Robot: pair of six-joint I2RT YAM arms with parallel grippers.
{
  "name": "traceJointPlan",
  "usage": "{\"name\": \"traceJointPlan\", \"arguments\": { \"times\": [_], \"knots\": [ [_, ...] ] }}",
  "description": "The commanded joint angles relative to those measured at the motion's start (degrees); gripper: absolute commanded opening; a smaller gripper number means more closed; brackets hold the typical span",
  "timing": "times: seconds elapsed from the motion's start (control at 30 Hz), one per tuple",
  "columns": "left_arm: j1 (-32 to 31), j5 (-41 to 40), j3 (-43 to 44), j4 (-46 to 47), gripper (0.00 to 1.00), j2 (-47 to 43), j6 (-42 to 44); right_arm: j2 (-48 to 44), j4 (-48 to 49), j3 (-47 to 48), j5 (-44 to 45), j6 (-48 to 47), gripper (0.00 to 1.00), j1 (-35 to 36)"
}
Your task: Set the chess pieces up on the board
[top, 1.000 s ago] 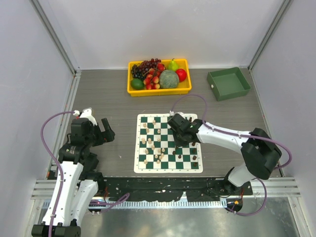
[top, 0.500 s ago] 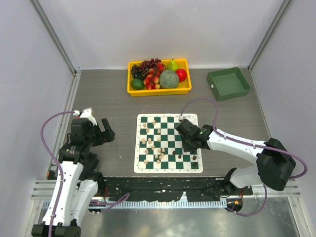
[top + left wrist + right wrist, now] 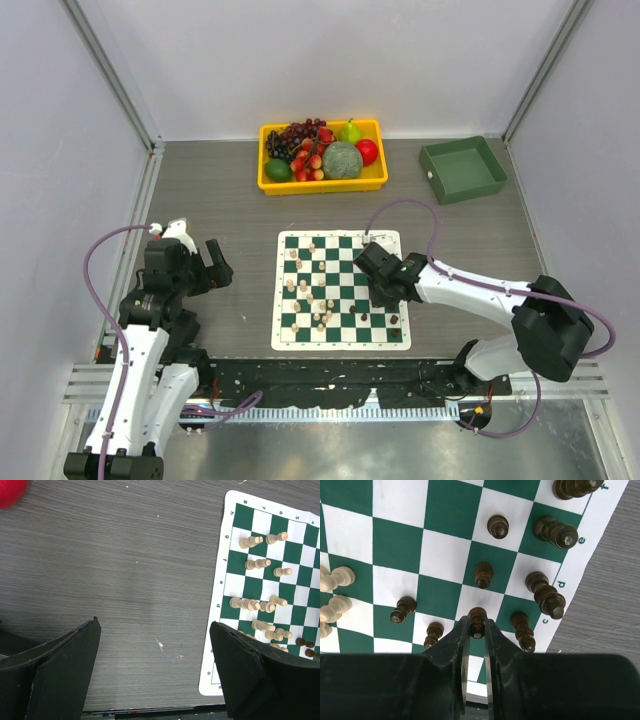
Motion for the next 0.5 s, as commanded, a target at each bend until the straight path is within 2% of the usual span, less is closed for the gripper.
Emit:
{"name": "traceJointPlan", "arguments": {
  "times": [0.0, 0.3, 0.47],
  "knots": [
    [0.15, 0.95, 0.99, 0.64, 0.99, -0.07, -0.25, 1.57, 2.46, 0.87, 1.36, 0.65, 0.2, 0.12],
    [0.15, 0.95, 1.08, 0.73, 0.99, 0.19, -0.25, 2.8, 3.51, 0.34, 0.66, 0.3, 0.24, 0.2],
    [0.24, 0.95, 1.08, 0.73, 0.99, 0.37, -0.25, 2.54, 3.61, 0.6, -0.57, 0.12, 0.32, 0.2]
  ]
}}
